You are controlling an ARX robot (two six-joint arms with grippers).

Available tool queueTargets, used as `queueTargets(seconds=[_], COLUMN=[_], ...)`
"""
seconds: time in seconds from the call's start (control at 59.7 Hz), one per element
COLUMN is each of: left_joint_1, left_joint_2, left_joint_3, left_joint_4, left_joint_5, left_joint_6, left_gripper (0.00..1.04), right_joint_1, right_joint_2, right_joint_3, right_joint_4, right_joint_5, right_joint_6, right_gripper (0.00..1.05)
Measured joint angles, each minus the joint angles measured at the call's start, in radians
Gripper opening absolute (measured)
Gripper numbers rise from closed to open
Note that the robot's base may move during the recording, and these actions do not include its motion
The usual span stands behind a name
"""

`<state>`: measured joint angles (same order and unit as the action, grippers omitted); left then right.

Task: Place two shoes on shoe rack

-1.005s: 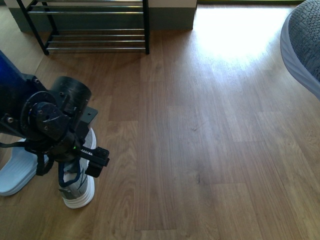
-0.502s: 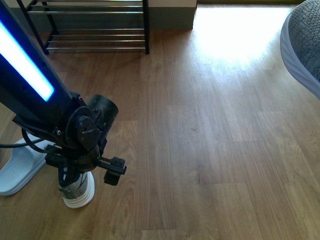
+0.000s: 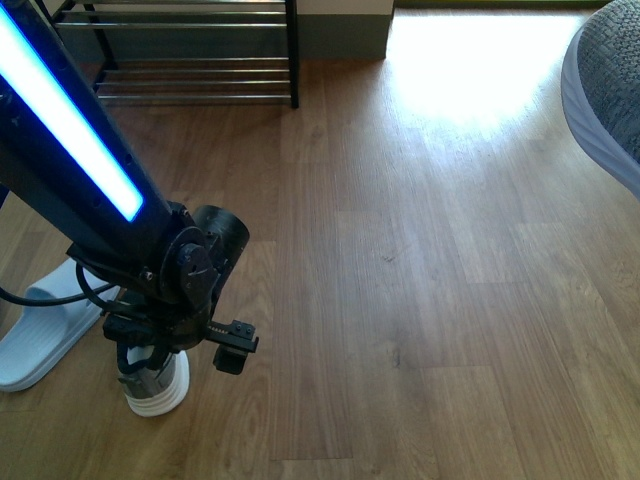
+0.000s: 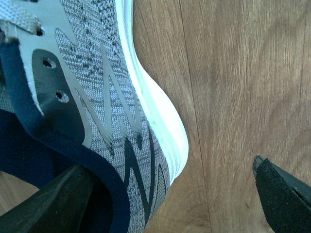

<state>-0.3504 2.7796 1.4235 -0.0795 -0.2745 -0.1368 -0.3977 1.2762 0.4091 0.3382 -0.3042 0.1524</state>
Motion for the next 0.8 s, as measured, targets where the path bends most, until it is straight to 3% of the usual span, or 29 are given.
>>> queueTargets(seconds=[0.804], left_joint_1=[-0.055], left_joint_2=[0.076], left_joint_3=[0.067], left_joint_4=[-0.089], left_joint_5=[-0.076], left_joint_6=[-0.091], left_gripper=[0.95], right_joint_1=[0.0], right_joint_2=[0.0], right_joint_3=[0.0], right_joint_4=[0.0], right_joint_5=[0.0], right_joint_6=[0.0], right_gripper=[0.01])
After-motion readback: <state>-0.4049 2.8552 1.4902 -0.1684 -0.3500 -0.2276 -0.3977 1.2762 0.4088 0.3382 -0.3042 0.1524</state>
